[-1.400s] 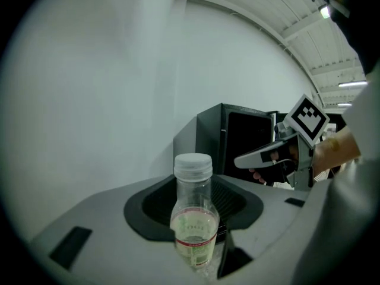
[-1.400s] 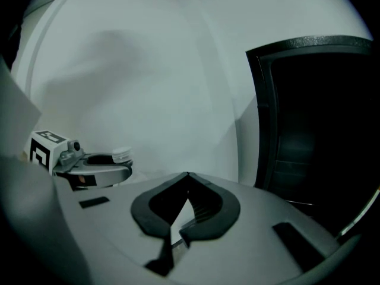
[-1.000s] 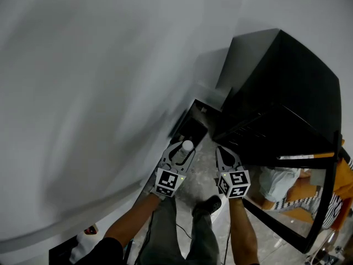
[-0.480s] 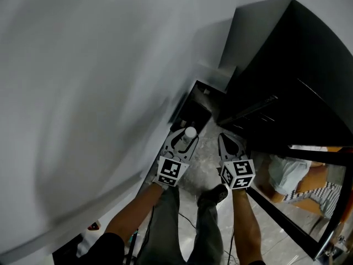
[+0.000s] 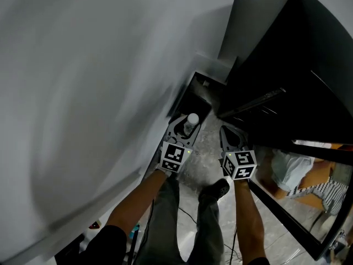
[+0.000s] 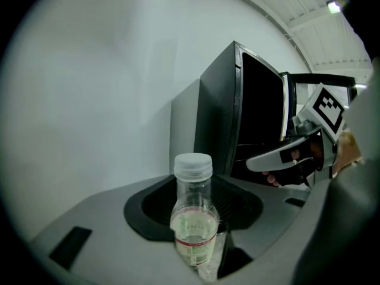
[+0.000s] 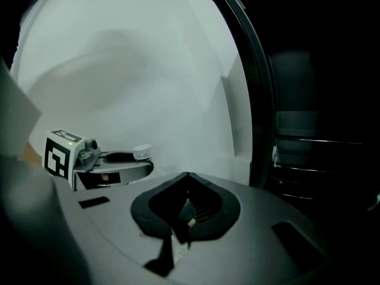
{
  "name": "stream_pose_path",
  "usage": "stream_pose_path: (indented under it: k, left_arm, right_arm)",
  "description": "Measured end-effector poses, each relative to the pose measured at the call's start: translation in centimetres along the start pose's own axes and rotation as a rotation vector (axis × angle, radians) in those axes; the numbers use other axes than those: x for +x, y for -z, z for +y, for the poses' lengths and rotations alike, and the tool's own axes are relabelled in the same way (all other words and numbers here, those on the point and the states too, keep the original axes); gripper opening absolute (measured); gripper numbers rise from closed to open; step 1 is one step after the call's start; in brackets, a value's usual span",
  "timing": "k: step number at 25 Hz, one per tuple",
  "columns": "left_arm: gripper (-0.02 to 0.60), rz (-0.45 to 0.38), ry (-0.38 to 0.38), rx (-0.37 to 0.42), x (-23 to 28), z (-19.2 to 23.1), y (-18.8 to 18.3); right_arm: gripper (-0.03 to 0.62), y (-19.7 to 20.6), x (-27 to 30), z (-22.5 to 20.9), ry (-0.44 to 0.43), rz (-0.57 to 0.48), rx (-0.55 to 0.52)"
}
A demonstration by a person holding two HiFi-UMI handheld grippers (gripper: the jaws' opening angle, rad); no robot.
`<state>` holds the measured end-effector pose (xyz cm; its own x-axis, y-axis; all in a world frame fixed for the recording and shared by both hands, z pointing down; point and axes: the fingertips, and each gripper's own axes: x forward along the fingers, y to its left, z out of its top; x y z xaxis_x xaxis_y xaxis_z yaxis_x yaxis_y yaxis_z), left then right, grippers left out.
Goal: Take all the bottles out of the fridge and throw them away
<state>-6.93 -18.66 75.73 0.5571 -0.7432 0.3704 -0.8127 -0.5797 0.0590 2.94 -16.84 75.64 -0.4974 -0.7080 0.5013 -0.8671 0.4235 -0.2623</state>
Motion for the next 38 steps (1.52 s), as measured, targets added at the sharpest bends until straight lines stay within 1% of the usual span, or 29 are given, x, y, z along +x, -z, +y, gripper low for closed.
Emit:
stream_pose_path:
  k: [6,10,13,18,23,31,35,38]
  left_arm:
    - [0.179,0.014,-0.008,-0.004,3.5,2.1,1.3]
    - [0.179,0.033,-0.006,0.009,5.4,3.0,2.6]
    - [0.179,0.041,-0.008,-0.004,6.8,3.9,3.1]
    - [0.179,0.044,-0.020,-0.022,8.1,5.6,3.6]
    - [0.179,0.044,-0.023,-0.013,9.3,6.6,2.9]
    - [0.181,0.050,-0.023,-0.027,9.3,7.3,3.4]
    - [0.181,0.048,-0.022,-0.016,8.5,6.7,3.3]
    - [0.181,0.045,-0.025,0.001,7.8,5.9,2.6]
  right_arm:
    - [0.008,0.4,1.8,-0.9,-0.008,0.019,-0.018]
    - [0.008,1.0,3.1,-1.0,-0.019,0.035,-0.032]
    - [0.008,1.2,4.3,-1.3,-0.025,0.041,-0.032]
    - [0.008,1.0,6.0,-1.4,-0.028,0.050,-0.037]
    - [0.008,0.1,6.6,-1.8,-0.028,0.051,-0.048]
    - [0.008,-0.1,6.6,-1.5,-0.022,0.044,-0.055]
    - [0.009,-0.2,5.9,-1.3,-0.021,0.037,-0.057]
    - [0.008,-0.7,5.1,-1.2,-0.020,0.032,-0.057]
